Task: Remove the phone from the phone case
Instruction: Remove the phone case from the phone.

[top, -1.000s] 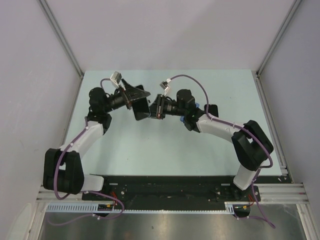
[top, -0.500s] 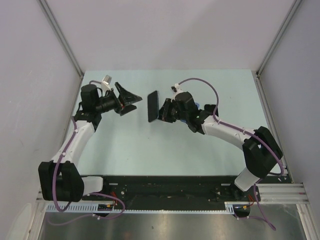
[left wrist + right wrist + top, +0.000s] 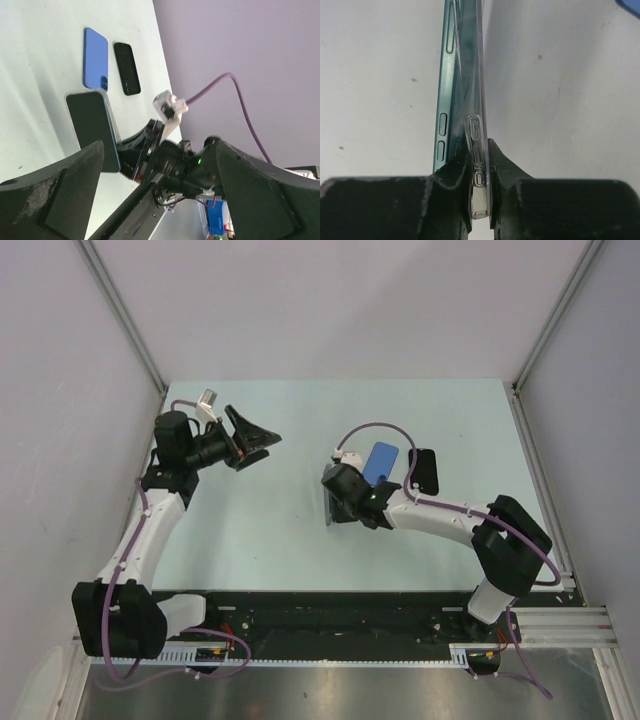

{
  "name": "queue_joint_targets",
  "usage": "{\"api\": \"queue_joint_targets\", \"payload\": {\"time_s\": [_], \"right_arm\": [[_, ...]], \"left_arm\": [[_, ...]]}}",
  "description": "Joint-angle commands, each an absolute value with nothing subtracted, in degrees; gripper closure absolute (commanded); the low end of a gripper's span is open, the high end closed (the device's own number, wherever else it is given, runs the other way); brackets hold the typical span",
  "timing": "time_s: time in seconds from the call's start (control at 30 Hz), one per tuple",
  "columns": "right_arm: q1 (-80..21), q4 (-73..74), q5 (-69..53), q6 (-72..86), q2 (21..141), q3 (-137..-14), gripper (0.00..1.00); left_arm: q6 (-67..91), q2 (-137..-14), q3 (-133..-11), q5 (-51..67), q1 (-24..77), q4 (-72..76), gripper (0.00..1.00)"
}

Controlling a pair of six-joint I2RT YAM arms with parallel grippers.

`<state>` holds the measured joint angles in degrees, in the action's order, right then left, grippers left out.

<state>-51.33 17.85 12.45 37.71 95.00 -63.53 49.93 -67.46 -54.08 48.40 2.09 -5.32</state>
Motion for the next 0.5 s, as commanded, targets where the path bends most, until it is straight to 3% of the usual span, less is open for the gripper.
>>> {"api": "queue_joint_targets", "payload": {"time_s": [0.0, 0.3, 0.47], "right_arm": [[-56.51, 23.72, 26.62, 34.81, 95.88, -65.13, 1.0], [-59.85, 23.03, 25.93, 33.75, 101.25, -65.21, 1.0], [-59.5, 22.5, 23.91, 34.19, 104.76, -65.3, 0.96]], "left_arm": [[47.9, -65.21, -54.14, 47.9, 1.67, -5.19, 0.04], [45.53, -64.51, -54.14, 45.53, 1.67, -8.78, 0.04], [39.56, -64.77, -54.31, 33.63, 2.98, -18.26, 0.07]]}}
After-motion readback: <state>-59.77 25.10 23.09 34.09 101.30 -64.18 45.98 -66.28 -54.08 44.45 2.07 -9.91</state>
